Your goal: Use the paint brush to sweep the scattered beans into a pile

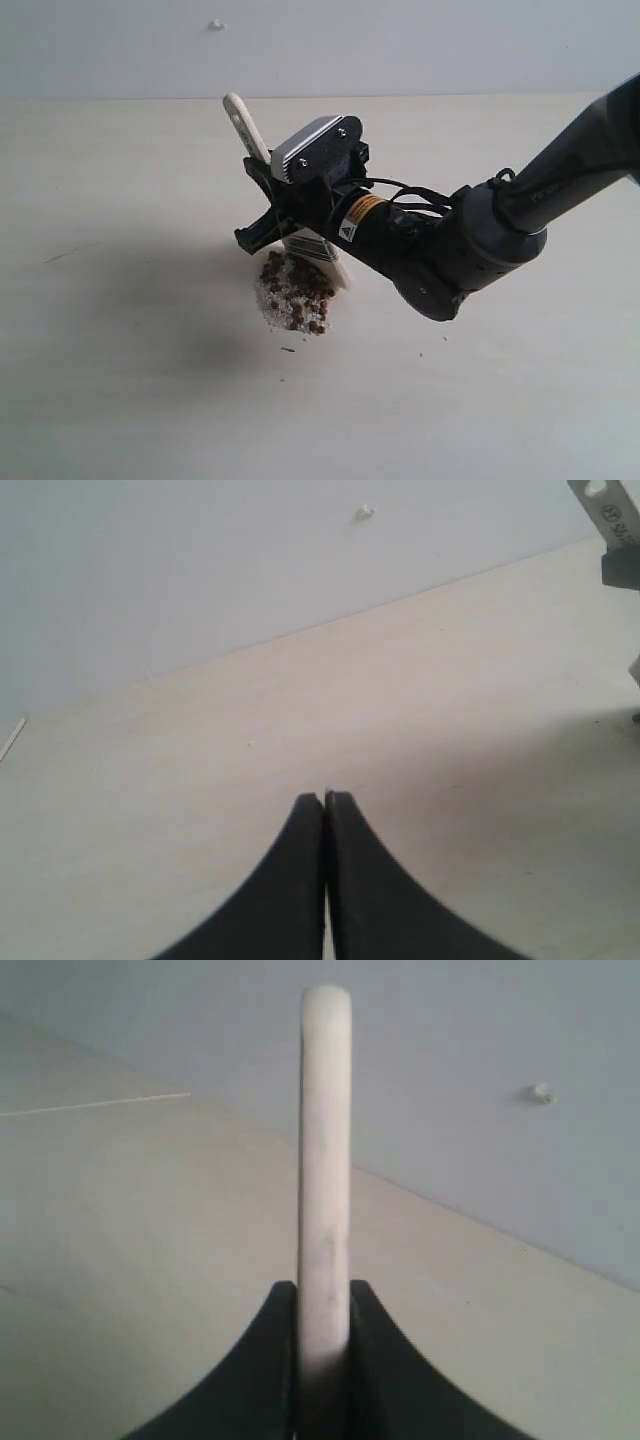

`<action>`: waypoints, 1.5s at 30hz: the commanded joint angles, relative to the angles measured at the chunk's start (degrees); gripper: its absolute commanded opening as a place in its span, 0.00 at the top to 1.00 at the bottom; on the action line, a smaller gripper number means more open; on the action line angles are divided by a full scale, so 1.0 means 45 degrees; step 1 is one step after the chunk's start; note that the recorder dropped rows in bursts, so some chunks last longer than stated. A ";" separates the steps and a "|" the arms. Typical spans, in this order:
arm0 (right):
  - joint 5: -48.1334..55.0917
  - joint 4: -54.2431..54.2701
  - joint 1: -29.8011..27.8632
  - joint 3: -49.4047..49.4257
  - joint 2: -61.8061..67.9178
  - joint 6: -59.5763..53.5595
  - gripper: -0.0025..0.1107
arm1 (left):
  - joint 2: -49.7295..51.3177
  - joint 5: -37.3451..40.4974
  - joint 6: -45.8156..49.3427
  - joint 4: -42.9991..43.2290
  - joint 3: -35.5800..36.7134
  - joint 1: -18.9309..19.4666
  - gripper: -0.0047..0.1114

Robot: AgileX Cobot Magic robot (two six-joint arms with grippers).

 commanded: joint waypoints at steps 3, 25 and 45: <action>-0.0217 -0.0246 0.0027 0.0053 -0.0025 0.0194 0.98 | -0.0044 -0.0066 -0.0023 -0.0041 0.0005 0.0011 0.96; 0.3051 0.3733 0.0027 0.0053 -0.0981 -0.5037 0.98 | -0.0044 -0.0066 -0.0023 -0.0041 0.0005 0.0011 0.96; 0.5998 0.0599 0.0027 0.0031 -0.2455 0.1267 0.98 | -0.0044 -0.0066 -0.0023 -0.0041 0.0005 0.0011 0.96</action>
